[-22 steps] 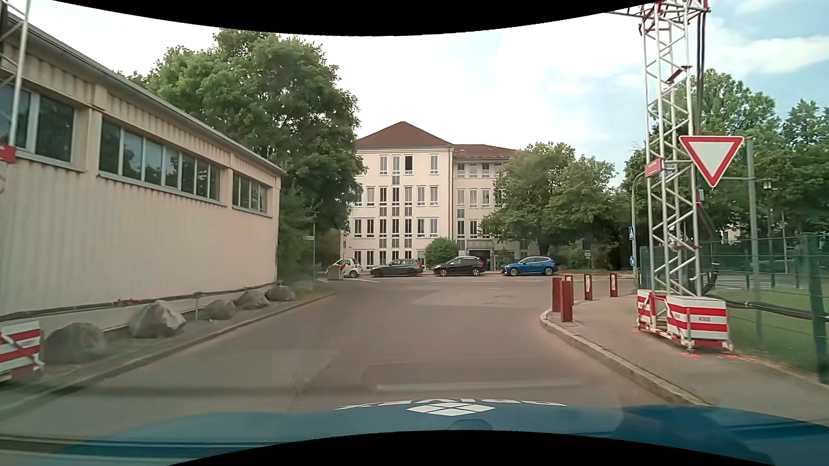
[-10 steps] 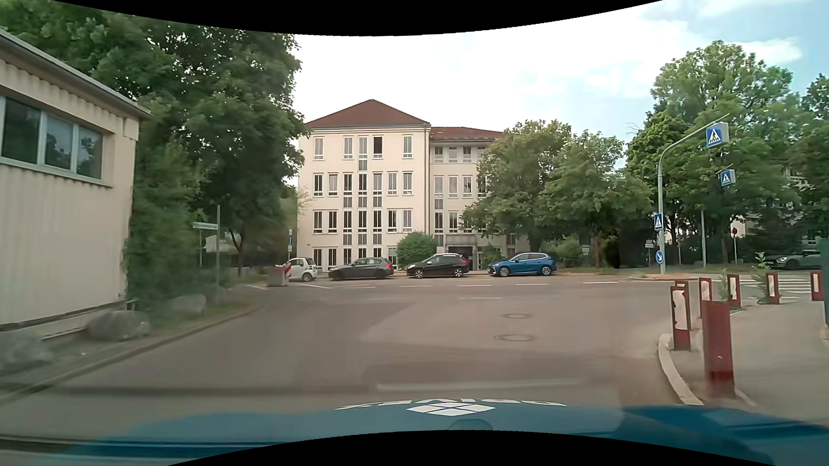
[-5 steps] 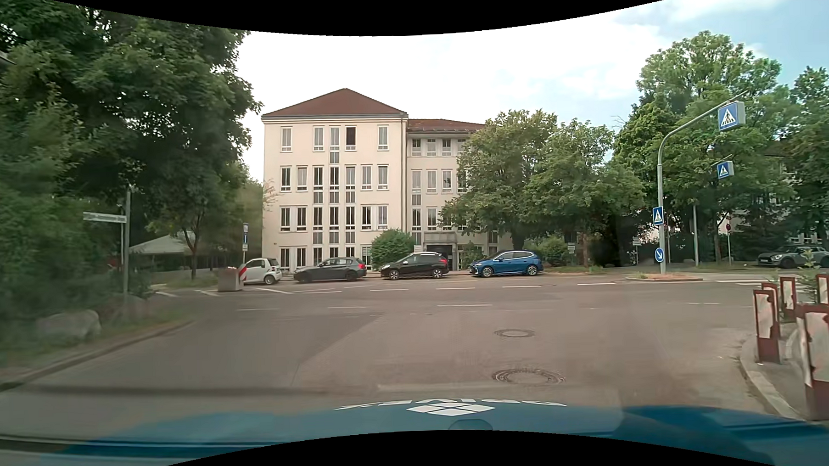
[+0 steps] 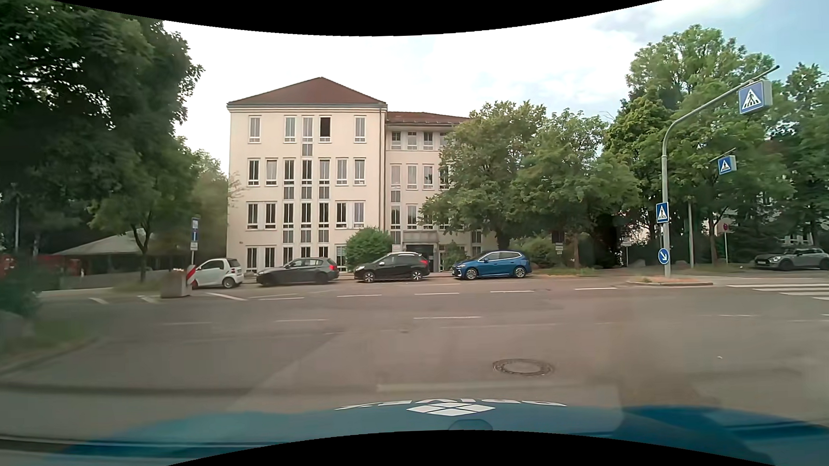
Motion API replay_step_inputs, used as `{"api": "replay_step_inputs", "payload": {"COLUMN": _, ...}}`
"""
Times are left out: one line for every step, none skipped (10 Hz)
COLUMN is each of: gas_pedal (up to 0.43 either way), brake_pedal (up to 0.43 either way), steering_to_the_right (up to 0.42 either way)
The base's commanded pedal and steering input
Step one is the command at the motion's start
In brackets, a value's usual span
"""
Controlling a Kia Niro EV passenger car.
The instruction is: Follow the waypoints while adhering to traffic rules and regulations
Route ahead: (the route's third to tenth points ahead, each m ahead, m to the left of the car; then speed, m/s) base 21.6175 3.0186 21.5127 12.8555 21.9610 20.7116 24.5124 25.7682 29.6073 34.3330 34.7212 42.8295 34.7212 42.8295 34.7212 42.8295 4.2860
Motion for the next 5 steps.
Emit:
{"api": "replay_step_inputs", "payload": {"gas_pedal": 0.0, "brake_pedal": 0.171, "steering_to_the_right": 0.086}}
{"api": "replay_step_inputs", "payload": {"gas_pedal": 0.0, "brake_pedal": 0.183, "steering_to_the_right": 0.084}}
{"api": "replay_step_inputs", "payload": {"gas_pedal": 0.0, "brake_pedal": 0.195, "steering_to_the_right": 0.083}}
{"api": "replay_step_inputs", "payload": {"gas_pedal": 0.0, "brake_pedal": 0.201, "steering_to_the_right": 0.079}}
{"api": "replay_step_inputs", "payload": {"gas_pedal": 0.0, "brake_pedal": 0.207, "steering_to_the_right": 0.072}}
